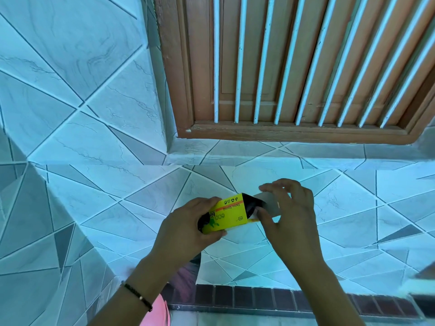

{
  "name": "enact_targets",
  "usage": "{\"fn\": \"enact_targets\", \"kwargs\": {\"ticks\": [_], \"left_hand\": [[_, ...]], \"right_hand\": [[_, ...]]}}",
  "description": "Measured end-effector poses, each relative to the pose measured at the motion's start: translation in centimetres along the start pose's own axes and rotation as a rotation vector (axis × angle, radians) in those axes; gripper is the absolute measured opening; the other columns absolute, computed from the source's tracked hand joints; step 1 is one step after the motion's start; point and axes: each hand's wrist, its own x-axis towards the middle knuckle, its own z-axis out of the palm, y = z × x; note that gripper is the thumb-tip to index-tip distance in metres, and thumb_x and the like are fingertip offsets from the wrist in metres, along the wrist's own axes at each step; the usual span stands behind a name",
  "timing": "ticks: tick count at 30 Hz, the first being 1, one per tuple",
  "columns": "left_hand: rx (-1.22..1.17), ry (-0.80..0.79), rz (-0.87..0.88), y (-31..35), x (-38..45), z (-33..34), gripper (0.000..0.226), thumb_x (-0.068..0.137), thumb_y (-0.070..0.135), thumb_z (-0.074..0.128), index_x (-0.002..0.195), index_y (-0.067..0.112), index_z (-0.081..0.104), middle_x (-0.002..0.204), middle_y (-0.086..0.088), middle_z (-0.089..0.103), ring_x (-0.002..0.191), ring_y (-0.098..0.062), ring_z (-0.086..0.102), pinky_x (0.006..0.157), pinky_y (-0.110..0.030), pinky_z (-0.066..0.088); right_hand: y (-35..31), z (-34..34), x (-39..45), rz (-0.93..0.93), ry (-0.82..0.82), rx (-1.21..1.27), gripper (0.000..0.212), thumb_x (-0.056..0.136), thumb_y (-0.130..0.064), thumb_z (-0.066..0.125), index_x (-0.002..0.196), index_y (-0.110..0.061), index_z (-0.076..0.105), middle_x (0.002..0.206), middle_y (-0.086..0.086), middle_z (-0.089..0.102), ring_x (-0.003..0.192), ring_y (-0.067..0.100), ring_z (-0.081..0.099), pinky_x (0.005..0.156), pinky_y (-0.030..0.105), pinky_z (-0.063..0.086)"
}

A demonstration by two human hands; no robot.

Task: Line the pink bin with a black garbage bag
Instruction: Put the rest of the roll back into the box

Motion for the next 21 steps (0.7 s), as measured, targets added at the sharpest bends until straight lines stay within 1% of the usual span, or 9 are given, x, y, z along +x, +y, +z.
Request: {"fn": "enact_targets", "kwargs": {"ticks": [3, 7, 10, 12, 14, 15, 16, 18, 21], "left_hand": [[-0.042, 0.008, -0.022, 0.0, -0.1, 0.2, 0.064, 0.061, 0.059, 0.068, 0.119, 0.039, 0.054, 0.105, 0.025, 0.06, 0.081, 0.009, 0.056, 0.073, -0.021, 0.054], [-0.173, 0.014, -0.081, 0.0, -0.4, 0.8, 0.063, 0.057, 0.057, 0.073, 0.115, 0.037, 0.058, 0.095, 0.018, 0.063, 0.08, 0.0, 0.061, 0.072, -0.029, 0.056], [-0.208, 0.045, -0.114, -0.1, -0.3, 1.2, 0.064, 0.055, 0.059, 0.071, 0.113, 0.037, 0.059, 0.094, 0.015, 0.063, 0.081, -0.003, 0.063, 0.073, -0.032, 0.057], [-0.197, 0.059, -0.125, -0.2, -0.2, 1.2, 0.066, 0.054, 0.062, 0.068, 0.114, 0.037, 0.059, 0.094, 0.015, 0.063, 0.082, -0.003, 0.063, 0.073, -0.033, 0.057], [-0.143, 0.058, -0.099, -0.1, -0.1, 1.3, 0.064, 0.056, 0.063, 0.066, 0.115, 0.038, 0.057, 0.093, 0.017, 0.06, 0.081, -0.001, 0.061, 0.071, -0.031, 0.056], [-0.113, 0.057, -0.08, 0.1, -0.1, 1.3, 0.064, 0.057, 0.064, 0.065, 0.115, 0.038, 0.056, 0.092, 0.019, 0.058, 0.081, 0.001, 0.06, 0.07, -0.029, 0.056], [-0.092, 0.055, -0.065, 0.3, -0.1, 1.3, 0.064, 0.058, 0.064, 0.064, 0.116, 0.039, 0.056, 0.091, 0.022, 0.057, 0.081, 0.003, 0.059, 0.069, -0.027, 0.055], [-0.07, 0.058, -0.055, 0.7, -0.2, 1.4, 0.064, 0.059, 0.066, 0.061, 0.117, 0.039, 0.055, 0.091, 0.024, 0.054, 0.079, 0.004, 0.058, 0.068, -0.023, 0.054], [-0.039, 0.073, -0.047, 0.8, -0.3, 1.4, 0.065, 0.059, 0.067, 0.058, 0.118, 0.039, 0.055, 0.093, 0.026, 0.052, 0.077, 0.003, 0.059, 0.067, -0.02, 0.054]], "right_hand": [[-0.4, 0.1, 0.1, 0.076, 0.011, 0.071, 0.04, 0.075, -0.021, 0.074, 0.112, -0.023, 0.058, 0.116, 0.002, 0.054, 0.102, 0.022, 0.048, 0.074, 0.033, 0.044], [-0.6, 1.0, -0.5, 0.007, 0.024, 0.202, 0.015, 0.084, -0.023, 0.06, 0.095, -0.033, 0.062, 0.107, 0.0, 0.053, 0.096, 0.024, 0.055, 0.07, 0.027, 0.043], [-0.4, 1.5, -0.9, -0.014, -0.02, 0.204, 0.02, 0.087, -0.024, 0.052, 0.101, -0.037, 0.058, 0.11, 0.002, 0.055, 0.1, 0.021, 0.052, 0.076, 0.025, 0.04], [-0.3, 1.5, -0.9, 0.014, -0.082, 0.244, 0.017, 0.089, -0.036, 0.05, 0.1, -0.037, 0.062, 0.111, -0.003, 0.056, 0.102, 0.016, 0.052, 0.079, 0.026, 0.043], [-0.6, 1.5, -0.9, 0.078, -0.098, 0.338, 0.022, 0.086, -0.048, 0.05, 0.092, -0.033, 0.065, 0.103, -0.008, 0.056, 0.096, 0.008, 0.056, 0.076, 0.024, 0.048], [-0.9, 1.5, -0.8, 0.122, -0.073, 0.391, 0.019, 0.085, -0.046, 0.054, 0.085, -0.031, 0.065, 0.097, -0.008, 0.057, 0.09, 0.008, 0.058, 0.072, 0.021, 0.049], [-1.0, 1.6, -0.6, 0.165, -0.03, 0.452, 0.013, 0.085, -0.039, 0.061, 0.078, -0.029, 0.064, 0.091, -0.006, 0.059, 0.086, 0.008, 0.058, 0.066, 0.018, 0.05], [-1.2, 1.6, -0.5, 0.237, 0.055, 0.529, 0.014, 0.083, -0.019, 0.068, 0.072, -0.026, 0.063, 0.085, 0.001, 0.063, 0.08, 0.011, 0.059, 0.06, 0.012, 0.048], [-1.3, 1.3, -0.4, 0.285, 0.094, 0.596, 0.023, 0.079, -0.014, 0.072, 0.086, -0.033, 0.061, 0.096, -0.007, 0.067, 0.086, 0.01, 0.061, 0.059, 0.01, 0.048]]}}
